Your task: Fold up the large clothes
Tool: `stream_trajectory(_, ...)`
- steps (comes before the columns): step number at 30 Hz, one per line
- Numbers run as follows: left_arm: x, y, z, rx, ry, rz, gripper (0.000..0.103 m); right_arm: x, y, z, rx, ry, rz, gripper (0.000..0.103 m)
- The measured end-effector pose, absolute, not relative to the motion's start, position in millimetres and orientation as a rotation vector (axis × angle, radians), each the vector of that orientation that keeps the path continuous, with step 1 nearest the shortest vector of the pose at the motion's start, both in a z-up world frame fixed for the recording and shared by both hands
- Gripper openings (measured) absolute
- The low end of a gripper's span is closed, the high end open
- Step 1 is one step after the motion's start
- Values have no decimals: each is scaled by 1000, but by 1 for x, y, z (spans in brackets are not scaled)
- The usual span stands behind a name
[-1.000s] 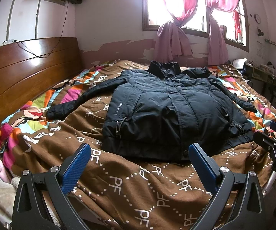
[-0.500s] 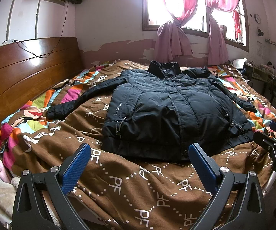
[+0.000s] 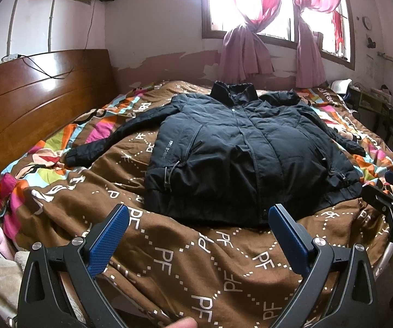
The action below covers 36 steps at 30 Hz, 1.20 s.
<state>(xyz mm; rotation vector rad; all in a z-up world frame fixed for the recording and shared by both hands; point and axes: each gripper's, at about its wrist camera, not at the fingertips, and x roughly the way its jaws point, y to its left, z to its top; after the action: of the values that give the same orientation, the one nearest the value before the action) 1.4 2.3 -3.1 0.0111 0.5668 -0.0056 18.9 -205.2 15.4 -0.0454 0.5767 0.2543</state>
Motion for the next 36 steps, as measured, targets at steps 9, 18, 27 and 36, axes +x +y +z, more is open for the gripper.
stream_trajectory(9,12,5,-4,-10,638,-34,100,22,-205,19,-39,593,245,103)
stream_trajectory(18,37,6,46,25,612,-58,100,34,-210,69,-77,584,130,103)
stream_trajectory(27,50,-10,111,148,522,-92,100,46,-225,133,-115,544,12,103)
stream_trajectory(36,72,-23,179,93,554,-129,100,63,-240,194,-176,596,18,103)
